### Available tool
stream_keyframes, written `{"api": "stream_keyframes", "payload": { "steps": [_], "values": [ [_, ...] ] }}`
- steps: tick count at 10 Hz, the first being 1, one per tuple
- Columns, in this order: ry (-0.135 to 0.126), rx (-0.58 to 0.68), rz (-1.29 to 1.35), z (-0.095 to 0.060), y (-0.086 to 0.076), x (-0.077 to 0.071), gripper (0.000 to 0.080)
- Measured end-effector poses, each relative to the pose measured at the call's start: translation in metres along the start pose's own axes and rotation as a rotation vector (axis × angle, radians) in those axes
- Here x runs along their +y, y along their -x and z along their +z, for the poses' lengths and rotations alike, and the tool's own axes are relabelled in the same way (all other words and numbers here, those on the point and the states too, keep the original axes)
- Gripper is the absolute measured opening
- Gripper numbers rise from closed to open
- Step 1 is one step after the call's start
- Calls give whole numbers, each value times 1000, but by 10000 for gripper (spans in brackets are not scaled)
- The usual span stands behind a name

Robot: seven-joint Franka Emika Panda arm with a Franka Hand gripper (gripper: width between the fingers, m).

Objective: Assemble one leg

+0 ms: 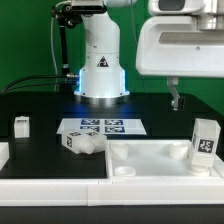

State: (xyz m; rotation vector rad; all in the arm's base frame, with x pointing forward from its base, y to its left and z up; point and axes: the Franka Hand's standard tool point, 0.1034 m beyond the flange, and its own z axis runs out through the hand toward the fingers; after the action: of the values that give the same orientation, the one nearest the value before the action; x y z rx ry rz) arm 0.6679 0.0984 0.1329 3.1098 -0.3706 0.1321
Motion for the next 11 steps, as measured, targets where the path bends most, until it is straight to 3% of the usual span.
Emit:
{"api": "stream_keyframes", "payload": {
  "steps": [1,3,6,11],
  "values": [
    [2,1,2,0,-1,2,649],
    [-41,-2,15,2,3,11,649],
    [-66,-21,24,24,11,4,649],
    [-38,-46,69,46,23,-8,649]
  ]
}}
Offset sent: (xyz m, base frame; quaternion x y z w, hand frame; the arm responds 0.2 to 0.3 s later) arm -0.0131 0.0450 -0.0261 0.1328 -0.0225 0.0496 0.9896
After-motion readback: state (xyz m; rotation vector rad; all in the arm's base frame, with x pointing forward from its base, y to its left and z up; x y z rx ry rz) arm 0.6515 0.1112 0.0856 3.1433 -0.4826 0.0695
